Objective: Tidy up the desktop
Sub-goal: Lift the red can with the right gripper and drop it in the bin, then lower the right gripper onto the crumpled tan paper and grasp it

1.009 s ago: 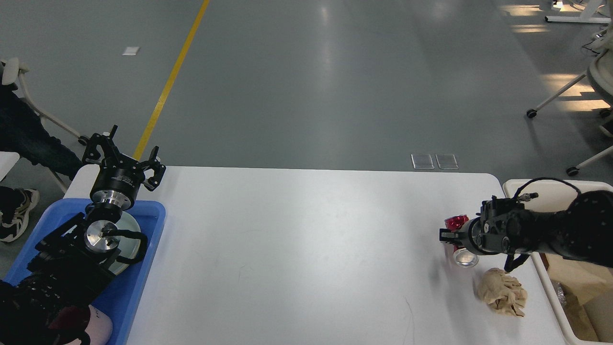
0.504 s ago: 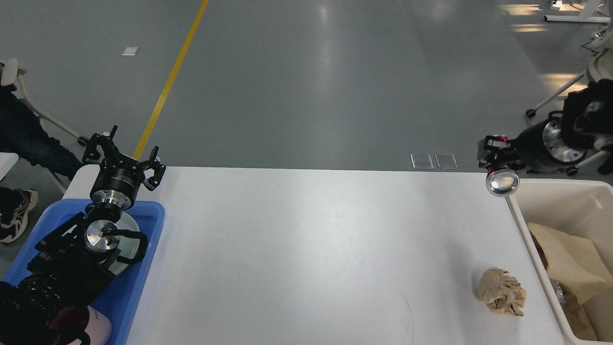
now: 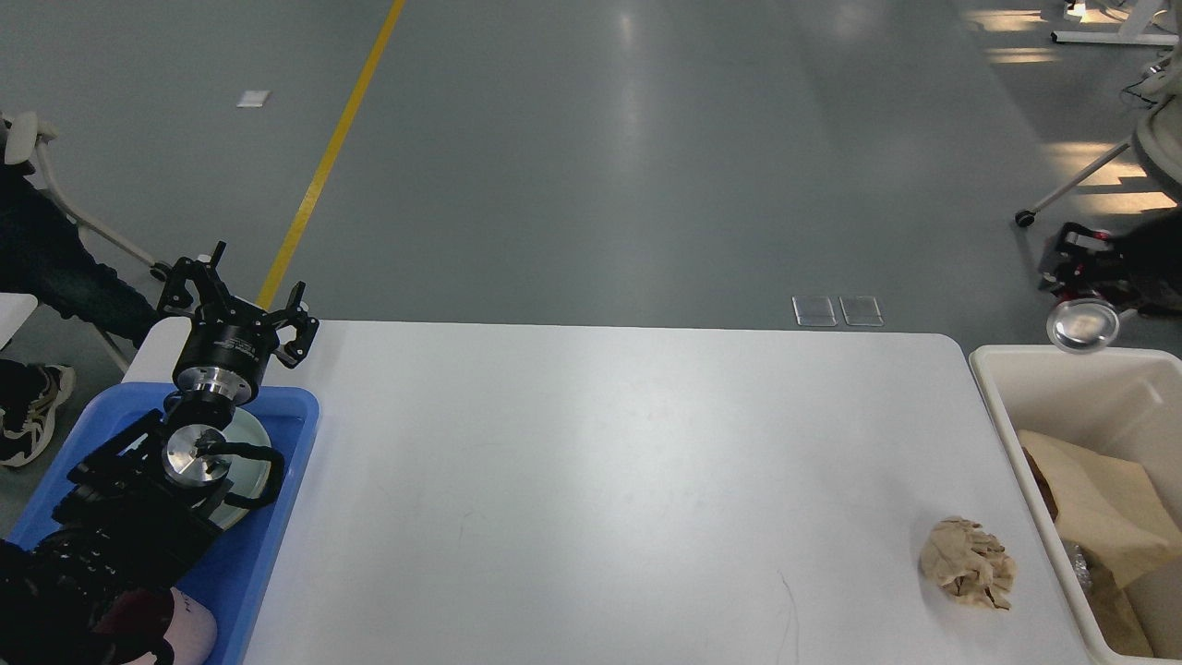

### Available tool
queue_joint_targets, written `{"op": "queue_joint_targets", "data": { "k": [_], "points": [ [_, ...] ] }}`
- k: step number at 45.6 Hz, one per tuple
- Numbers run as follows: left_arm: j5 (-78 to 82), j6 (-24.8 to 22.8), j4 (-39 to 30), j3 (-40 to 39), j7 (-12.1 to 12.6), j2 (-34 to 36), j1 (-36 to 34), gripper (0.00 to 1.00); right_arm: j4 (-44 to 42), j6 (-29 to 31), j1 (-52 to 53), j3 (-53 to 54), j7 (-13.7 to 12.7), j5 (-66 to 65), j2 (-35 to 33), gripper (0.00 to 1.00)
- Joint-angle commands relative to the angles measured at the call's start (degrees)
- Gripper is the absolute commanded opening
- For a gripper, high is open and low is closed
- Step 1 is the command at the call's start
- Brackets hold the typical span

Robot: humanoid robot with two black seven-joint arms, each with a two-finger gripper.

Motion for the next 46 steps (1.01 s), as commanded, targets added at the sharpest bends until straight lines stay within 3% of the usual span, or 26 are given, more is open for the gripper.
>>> {"op": "queue_joint_targets", "data": {
  "k": [1,3,5,11,16,34,40,46],
  "points": [
    [0.00,0.00,0.00,0.00,0.00,0.00,-0.05,0.96,-8.61,-8.26,-14.55,1.14,0.17,0.27,0.44,0.00],
    [0.00,0.00,0.00,0.00,0.00,0.00,0.04,0.96,-12.30,-8.70,-19.73,2.81,0.17,0.54,0.70,0.00],
    [0.00,0.00,0.00,0.00,0.00,0.00,-0.05,0.96,-15.21,-9.32,-24.39,5.00,0.17,0.54,1.14,0.10],
    [0.00,0.00,0.00,0.00,0.00,0.00,-0.05,0.96,-24.52,-10.28,-37.40,11.86,0.17,0.54,3.51,0.53],
    [0.00,0.00,0.00,0.00,0.00,0.00,0.04,0.96,-31.47,-10.64,-43.48,15.56,0.17,0.54,5.36,0.99],
    [0.00,0.00,0.00,0.00,0.00,0.00,-0.05,0.96,-30.61,-10.02,-45.07,16.62,0.17,0.45,8.35,1.00],
    [0.00,0.00,0.00,0.00,0.00,0.00,0.04,0.96,-27.10,-9.41,-39.01,14.69,0.17,-0.69,10.55,1.00],
    [0.00,0.00,0.00,0.00,0.00,0.00,-0.05,0.96,-17.61,-9.06,-28.30,9.51,0.17,-2.71,11.69,1.00]
  ]
}}
